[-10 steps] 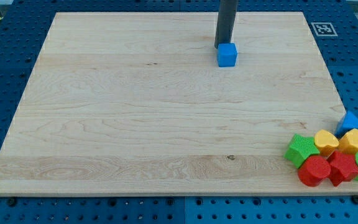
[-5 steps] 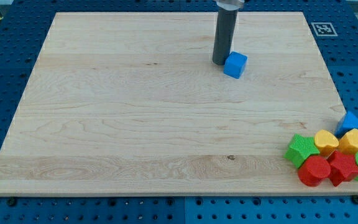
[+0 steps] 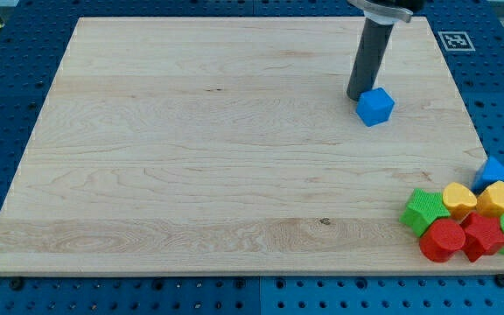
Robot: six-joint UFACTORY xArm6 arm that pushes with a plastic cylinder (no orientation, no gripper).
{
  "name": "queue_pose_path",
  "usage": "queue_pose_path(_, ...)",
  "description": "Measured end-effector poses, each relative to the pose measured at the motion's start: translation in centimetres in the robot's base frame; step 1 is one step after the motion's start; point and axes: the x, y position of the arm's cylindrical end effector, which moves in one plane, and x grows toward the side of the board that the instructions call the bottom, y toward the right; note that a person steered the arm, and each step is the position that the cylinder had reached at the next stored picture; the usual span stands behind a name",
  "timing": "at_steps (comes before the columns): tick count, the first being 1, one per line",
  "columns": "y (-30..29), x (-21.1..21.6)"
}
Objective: Slide the blue cube at the top of the green star
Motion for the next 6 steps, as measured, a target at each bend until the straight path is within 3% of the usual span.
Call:
queue_pose_path(5, 3.2, 9.1)
queue_pose_path(6, 4.3, 7.2)
